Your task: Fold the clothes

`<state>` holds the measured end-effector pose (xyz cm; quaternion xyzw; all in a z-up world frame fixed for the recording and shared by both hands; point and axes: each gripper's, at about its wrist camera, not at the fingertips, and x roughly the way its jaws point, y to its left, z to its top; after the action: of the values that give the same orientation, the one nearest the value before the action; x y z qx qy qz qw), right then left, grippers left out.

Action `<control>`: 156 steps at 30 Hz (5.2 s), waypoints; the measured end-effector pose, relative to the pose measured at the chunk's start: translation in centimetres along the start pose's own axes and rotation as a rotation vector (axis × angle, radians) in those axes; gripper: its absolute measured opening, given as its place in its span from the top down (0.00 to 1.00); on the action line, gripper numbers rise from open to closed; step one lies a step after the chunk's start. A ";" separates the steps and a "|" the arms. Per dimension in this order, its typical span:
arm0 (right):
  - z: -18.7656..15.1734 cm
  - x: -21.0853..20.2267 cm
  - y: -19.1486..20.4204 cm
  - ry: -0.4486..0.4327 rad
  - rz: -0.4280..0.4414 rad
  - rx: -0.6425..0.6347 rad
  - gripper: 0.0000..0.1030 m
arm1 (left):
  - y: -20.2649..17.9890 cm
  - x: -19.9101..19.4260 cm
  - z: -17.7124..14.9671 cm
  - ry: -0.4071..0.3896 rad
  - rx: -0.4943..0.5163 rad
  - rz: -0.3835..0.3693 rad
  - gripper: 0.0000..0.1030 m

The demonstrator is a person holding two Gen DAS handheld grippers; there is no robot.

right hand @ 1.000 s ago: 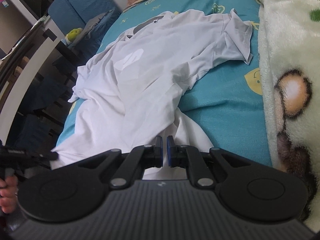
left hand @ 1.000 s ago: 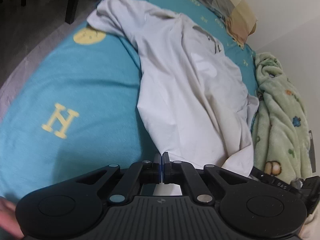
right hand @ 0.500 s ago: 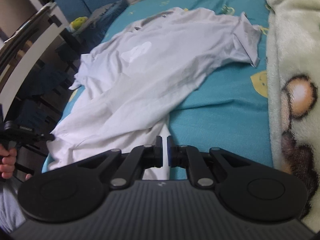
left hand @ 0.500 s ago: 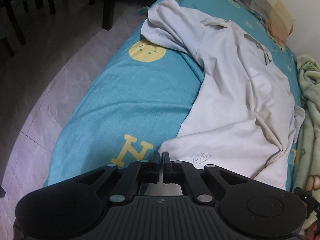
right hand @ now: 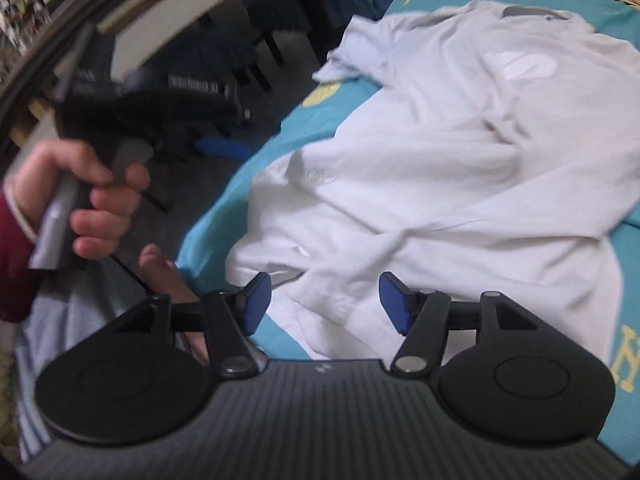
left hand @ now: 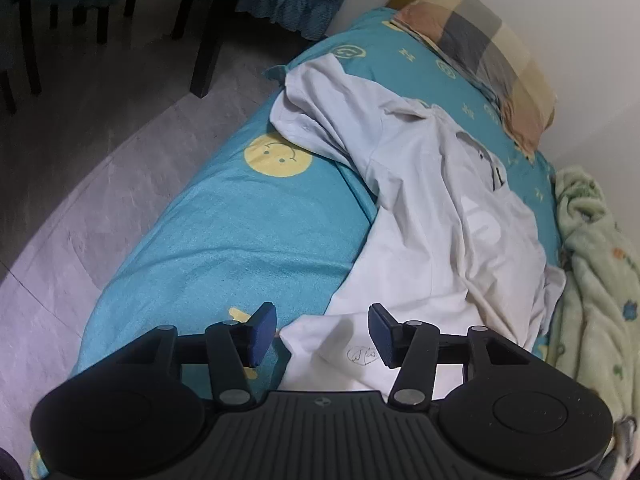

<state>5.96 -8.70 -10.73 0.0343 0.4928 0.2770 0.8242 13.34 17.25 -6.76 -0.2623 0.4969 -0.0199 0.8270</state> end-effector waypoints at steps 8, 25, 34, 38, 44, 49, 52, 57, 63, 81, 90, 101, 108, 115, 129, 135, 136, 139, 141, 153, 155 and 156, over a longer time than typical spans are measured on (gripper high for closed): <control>-0.1 -3.8 -2.7 0.028 -0.217 -0.009 0.94 | 1.1 0.2 0.3 0.006 -0.046 -0.064 0.48; -4.1 -15.3 -16.3 0.264 -0.639 0.058 0.95 | -0.8 0.1 -0.4 0.013 0.061 -0.055 0.48; -1.7 -18.2 -16.6 0.095 -0.465 0.104 0.75 | -7.1 -0.3 2.4 -0.117 0.424 -0.017 0.32; 2.1 -17.7 -17.9 -0.046 -0.389 0.143 0.41 | -10.0 3.1 5.7 -0.160 0.538 0.015 0.30; 10.5 -10.8 -23.6 -0.204 -0.393 0.164 0.41 | -14.3 9.0 10.8 -0.221 0.700 0.065 0.26; 19.1 -2.0 -30.2 -0.304 -0.460 0.146 0.41 | -17.0 19.3 16.3 -0.252 0.771 0.121 0.26; 23.6 3.2 -34.2 -0.319 -0.466 0.168 0.41 | -18.5 25.4 19.3 -0.252 0.801 0.142 0.27; 28.2 9.9 -38.7 -0.314 -0.456 0.210 0.41 | -19.4 31.3 22.5 -0.219 0.831 0.073 0.24; 29.8 11.9 -38.5 -0.303 -0.513 0.144 0.80 | -21.2 32.6 24.8 -0.130 0.869 -0.001 0.91; 39.0 9.5 -40.8 -0.542 -0.740 0.141 0.92 | -28.5 32.4 32.8 -0.412 0.821 0.172 0.96; 38.8 14.7 -46.8 -0.499 -0.630 0.210 0.89 | -27.4 39.9 35.5 -0.331 0.759 0.161 0.94; 35.6 9.1 -45.1 -0.584 -0.468 0.312 0.29 | -25.2 34.1 33.7 -0.304 0.686 0.058 0.39; 28.6 2.1 -36.4 -0.589 -0.411 0.304 0.29 | -21.3 22.9 27.7 -0.319 0.526 -0.037 0.27; 16.6 -4.0 -25.8 -0.514 -0.392 0.278 0.29 | -12.0 14.2 21.3 -0.292 0.110 -0.157 0.25; 5.3 -2.1 -20.2 -0.365 -0.275 0.425 0.29 | -0.7 18.6 17.1 -0.192 -0.419 -0.370 0.33; 6.3 1.1 -22.3 -0.334 -0.264 0.449 0.29 | -1.0 21.8 18.7 -0.184 -0.411 -0.367 0.98; 6.4 1.0 -22.4 -0.338 -0.264 0.451 0.29 | -1.2 21.7 18.9 -0.208 -0.382 -0.352 0.99; 6.4 0.9 -22.7 -0.351 -0.262 0.459 0.29 | -1.9 20.1 20.3 -0.282 -0.335 -0.334 0.99; 6.5 0.8 -22.9 -0.359 -0.261 0.463 0.29 | -2.0 18.1 21.2 -0.340 -0.301 -0.286 0.99; 6.4 -0.9 -23.7 -0.396 -0.301 0.437 0.29 | -2.0 17.4 19.6 -0.230 -0.053 -0.055 0.79; 6.3 -1.6 -24.0 -0.403 -0.278 0.449 0.29 | -2.3 15.4 18.0 -0.198 -0.005 -0.043 0.61; 6.1 -1.9 -24.2 -0.396 -0.273 0.452 0.29 | -2.5 14.4 17.2 -0.171 0.024 -0.033 0.46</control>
<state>20.55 -28.73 -14.07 0.2030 0.3722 0.0356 0.9050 35.47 18.01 -10.94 -0.2613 0.4197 -0.0167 0.8691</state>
